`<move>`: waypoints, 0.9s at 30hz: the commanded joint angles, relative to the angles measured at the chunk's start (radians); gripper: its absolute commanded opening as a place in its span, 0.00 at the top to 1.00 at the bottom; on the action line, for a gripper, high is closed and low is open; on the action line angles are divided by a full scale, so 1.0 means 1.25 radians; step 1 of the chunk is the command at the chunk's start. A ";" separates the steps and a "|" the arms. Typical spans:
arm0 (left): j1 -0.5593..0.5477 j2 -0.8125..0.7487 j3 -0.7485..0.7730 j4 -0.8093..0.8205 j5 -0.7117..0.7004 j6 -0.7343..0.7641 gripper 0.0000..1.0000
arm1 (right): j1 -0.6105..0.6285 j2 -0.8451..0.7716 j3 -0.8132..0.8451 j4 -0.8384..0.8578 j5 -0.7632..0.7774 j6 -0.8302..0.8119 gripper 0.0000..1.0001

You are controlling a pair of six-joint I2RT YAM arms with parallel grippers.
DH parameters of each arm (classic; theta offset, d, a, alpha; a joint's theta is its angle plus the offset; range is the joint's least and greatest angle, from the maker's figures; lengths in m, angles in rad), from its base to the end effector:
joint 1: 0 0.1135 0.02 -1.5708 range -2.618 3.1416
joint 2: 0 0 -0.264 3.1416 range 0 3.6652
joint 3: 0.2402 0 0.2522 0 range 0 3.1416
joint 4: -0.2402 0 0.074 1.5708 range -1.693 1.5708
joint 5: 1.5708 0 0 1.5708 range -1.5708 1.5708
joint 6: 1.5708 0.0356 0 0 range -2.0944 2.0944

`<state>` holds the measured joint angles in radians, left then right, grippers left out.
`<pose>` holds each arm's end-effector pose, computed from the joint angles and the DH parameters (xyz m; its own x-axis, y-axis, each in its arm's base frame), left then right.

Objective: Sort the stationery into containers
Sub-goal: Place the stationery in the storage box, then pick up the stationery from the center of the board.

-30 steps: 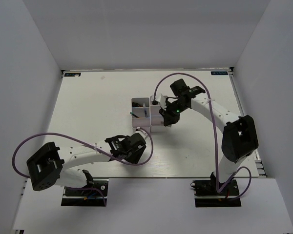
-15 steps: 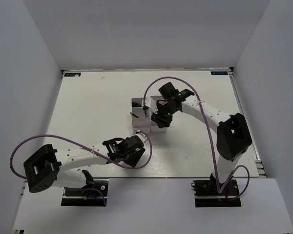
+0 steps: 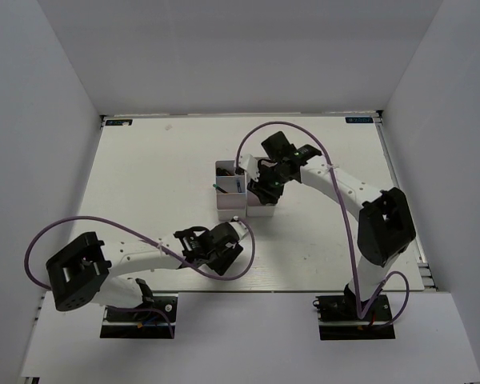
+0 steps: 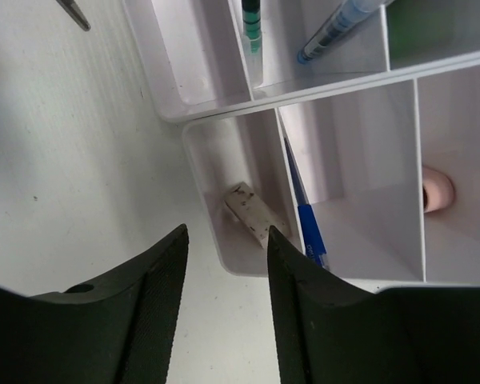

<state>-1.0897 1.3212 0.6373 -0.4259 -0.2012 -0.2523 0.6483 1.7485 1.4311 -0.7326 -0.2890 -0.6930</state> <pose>0.1132 -0.2015 0.1635 -0.6079 0.6360 -0.4754 0.6978 0.7136 0.0623 0.2903 0.2327 0.2601 -0.0900 -0.8364 -0.5407 -0.9740 0.1873 -0.1277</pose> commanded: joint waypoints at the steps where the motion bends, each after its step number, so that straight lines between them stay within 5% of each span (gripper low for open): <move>1: -0.004 0.022 0.006 0.035 0.010 0.036 0.35 | -0.007 -0.057 0.020 0.026 0.013 0.041 0.53; 10: -0.002 0.100 0.012 0.066 0.009 0.073 0.49 | -0.029 -0.245 -0.100 0.052 0.032 0.089 0.53; 13: 0.000 0.120 0.022 0.072 0.017 0.082 0.64 | -0.044 -0.300 -0.135 0.053 0.036 0.093 0.53; 15: 0.000 0.130 0.030 0.055 0.020 0.078 0.84 | -0.055 -0.314 -0.168 0.052 0.049 0.095 0.53; 18: -0.002 0.111 0.051 0.044 0.036 0.067 0.91 | -0.074 -0.358 -0.210 0.062 0.089 0.104 0.53; 23: -0.017 0.063 0.167 0.050 0.035 0.075 0.94 | -0.099 -0.439 -0.351 0.207 0.446 0.167 0.31; 25: -0.008 0.084 0.230 0.047 0.033 0.101 0.94 | -0.117 -0.445 -0.383 0.206 0.475 0.167 0.48; 26: -0.003 0.096 0.276 0.049 0.036 0.106 0.94 | -0.128 -0.456 -0.410 0.203 0.471 0.178 0.91; 27: 0.005 0.134 0.299 0.044 0.041 0.116 0.94 | -0.137 -0.461 -0.421 0.200 0.467 0.185 1.00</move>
<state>-1.0992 1.4578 0.8894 -0.4038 -0.1699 -0.1463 0.5034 1.2045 0.9421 -0.5507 0.1623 -0.5091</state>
